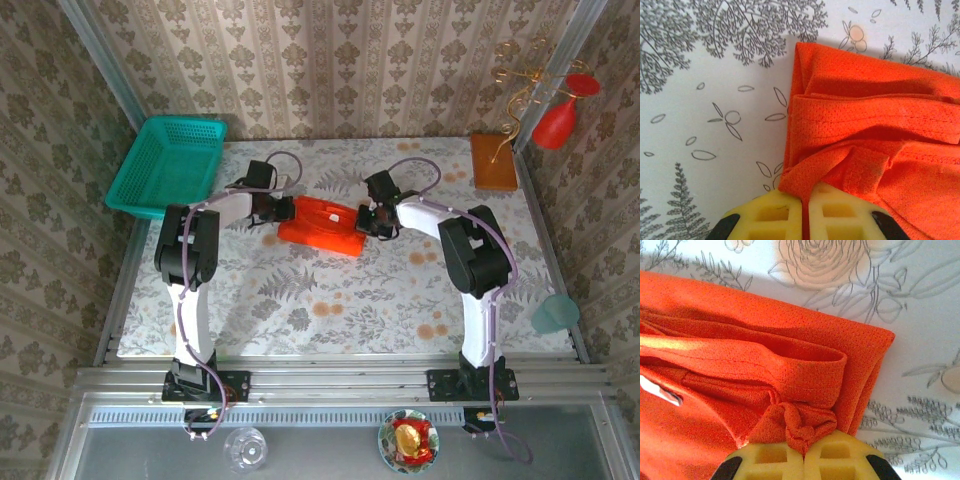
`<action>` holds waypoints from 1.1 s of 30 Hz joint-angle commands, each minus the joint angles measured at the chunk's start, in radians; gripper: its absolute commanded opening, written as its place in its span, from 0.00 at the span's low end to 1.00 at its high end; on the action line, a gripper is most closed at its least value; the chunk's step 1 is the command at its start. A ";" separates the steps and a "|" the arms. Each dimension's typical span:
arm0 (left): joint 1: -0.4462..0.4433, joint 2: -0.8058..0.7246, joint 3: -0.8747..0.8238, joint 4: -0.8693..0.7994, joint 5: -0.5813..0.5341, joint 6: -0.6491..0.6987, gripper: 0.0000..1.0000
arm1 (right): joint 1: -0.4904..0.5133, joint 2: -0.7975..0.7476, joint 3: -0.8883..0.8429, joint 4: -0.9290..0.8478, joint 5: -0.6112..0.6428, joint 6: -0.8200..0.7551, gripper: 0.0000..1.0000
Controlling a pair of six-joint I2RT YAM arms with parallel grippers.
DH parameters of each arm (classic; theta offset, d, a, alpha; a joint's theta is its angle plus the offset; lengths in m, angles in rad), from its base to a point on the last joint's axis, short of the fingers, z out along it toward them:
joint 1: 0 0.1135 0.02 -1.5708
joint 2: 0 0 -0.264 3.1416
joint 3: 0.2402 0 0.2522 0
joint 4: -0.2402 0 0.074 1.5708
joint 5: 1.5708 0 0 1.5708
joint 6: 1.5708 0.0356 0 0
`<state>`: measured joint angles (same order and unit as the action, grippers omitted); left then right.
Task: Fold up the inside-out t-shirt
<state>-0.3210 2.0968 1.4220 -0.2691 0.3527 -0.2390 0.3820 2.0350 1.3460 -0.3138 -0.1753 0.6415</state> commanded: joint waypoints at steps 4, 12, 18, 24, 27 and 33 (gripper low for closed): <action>-0.007 -0.152 -0.151 -0.004 0.044 0.069 0.12 | 0.093 -0.174 -0.228 -0.111 0.021 0.097 0.00; -0.062 -0.208 -0.233 -0.041 0.138 0.172 0.23 | 0.272 -0.408 -0.459 -0.102 0.030 0.334 0.15; -0.112 -0.209 -0.219 -0.045 0.106 0.173 0.30 | 0.268 -0.490 -0.331 -0.325 0.133 0.151 0.31; -0.102 -0.331 -0.215 -0.037 0.064 0.130 0.36 | 0.261 -0.374 -0.135 -0.398 0.011 -0.185 0.33; -0.091 -0.373 -0.198 -0.088 0.043 0.113 0.37 | 0.261 -0.283 0.000 -0.460 -0.012 -0.320 0.34; -0.033 -0.367 -0.187 -0.158 0.097 0.061 0.30 | 0.266 -0.059 0.252 -0.547 -0.092 -0.490 0.35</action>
<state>-0.3820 1.7111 1.2209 -0.3542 0.4179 -0.1387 0.6441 1.8950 1.5295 -0.7589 -0.2016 0.2970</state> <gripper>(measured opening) 0.313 0.356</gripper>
